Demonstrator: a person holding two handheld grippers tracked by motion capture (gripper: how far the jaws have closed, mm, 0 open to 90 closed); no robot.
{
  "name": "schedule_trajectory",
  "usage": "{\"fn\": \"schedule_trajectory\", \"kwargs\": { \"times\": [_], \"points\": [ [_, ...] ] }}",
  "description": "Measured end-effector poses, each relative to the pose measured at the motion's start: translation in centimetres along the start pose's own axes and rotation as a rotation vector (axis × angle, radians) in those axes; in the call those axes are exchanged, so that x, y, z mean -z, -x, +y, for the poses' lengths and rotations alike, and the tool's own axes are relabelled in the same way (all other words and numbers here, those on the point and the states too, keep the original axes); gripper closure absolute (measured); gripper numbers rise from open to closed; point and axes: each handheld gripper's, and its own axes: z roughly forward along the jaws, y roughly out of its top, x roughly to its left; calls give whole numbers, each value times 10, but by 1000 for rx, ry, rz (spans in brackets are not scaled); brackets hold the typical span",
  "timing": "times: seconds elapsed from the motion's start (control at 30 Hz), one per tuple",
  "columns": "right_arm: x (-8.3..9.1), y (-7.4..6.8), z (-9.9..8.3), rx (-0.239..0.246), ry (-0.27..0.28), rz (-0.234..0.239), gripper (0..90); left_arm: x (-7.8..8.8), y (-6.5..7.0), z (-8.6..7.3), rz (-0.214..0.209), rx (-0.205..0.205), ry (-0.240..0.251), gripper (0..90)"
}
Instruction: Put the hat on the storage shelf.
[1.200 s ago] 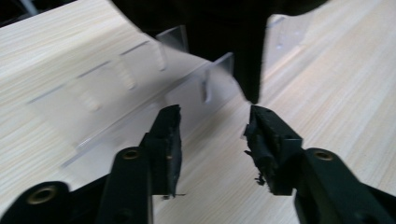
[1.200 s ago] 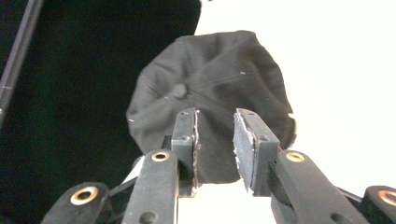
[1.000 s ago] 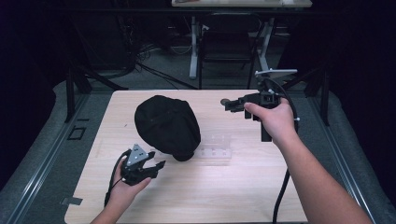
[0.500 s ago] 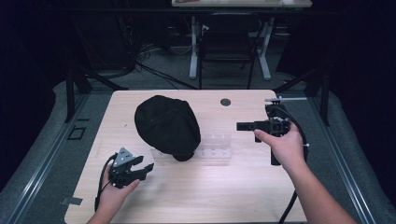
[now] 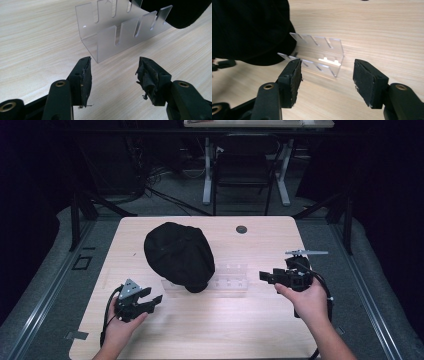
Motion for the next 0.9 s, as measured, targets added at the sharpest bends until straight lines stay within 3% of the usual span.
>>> {"fn": "schedule_trajectory", "kwargs": {
  "times": [0.13, 0.4, 0.7, 0.9],
  "points": [
    [-5, 0, -20, 41, 37, -43, 390, -1, 2, 0, -7, -18, 0, 453],
    [-20, 11, -60, 59, 65, -138, 394, -4, 6, -1, -13, -34, -6, 462],
    [-29, 20, -86, 70, 107, -144, 394, -8, 9, -2, -20, -40, -12, 462],
    [-31, 24, -106, 113, 177, -201, 395, -11, 14, -1, -23, -67, -13, 476]
  ]
}}
